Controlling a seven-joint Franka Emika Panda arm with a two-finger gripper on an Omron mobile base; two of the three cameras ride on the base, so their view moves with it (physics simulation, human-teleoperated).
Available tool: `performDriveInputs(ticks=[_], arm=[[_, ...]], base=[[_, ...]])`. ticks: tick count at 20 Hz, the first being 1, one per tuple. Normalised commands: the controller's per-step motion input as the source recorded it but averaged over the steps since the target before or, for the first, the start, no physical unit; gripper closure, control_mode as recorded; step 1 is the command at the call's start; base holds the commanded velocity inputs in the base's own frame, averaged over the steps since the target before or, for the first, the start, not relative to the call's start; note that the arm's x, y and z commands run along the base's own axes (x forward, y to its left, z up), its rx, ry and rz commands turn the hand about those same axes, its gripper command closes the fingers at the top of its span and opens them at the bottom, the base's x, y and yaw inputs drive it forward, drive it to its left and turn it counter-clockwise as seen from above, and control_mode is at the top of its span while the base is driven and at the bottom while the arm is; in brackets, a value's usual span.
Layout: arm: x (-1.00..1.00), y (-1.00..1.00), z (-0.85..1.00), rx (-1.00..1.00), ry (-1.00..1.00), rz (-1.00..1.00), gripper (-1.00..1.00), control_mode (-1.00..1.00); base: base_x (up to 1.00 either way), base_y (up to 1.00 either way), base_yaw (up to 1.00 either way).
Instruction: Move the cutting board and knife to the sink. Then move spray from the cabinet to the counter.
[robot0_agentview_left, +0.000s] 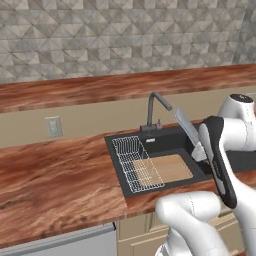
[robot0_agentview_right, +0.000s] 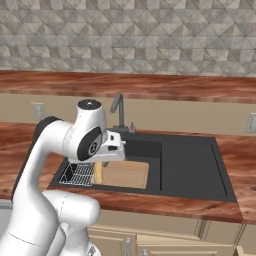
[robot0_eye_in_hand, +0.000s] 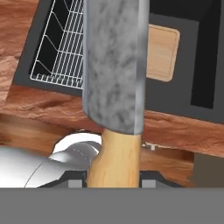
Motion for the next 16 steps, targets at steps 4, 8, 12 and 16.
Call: performDriveInputs(ticks=[4, 8, 12, 16], arm=[[0.5, -0.28, -0.16, -0.09, 0.01, 0.25, 1.0, -1.0], [0.65, -0.3, -0.25, -0.09, 0.07, 0.2, 1.0, -1.0], [0.55, -0.24, -0.24, -0.13, 0.04, 0.19, 1.0, -1.0], [0.56, -0.09, -0.17, -0.16, 0.09, 0.11, 1.0, -1.0]], base=[[0.0, 0.0, 0.0], [0.0, 0.0, 0.0], [0.0, 0.0, 0.0], [0.0, 0.0, 0.0]])
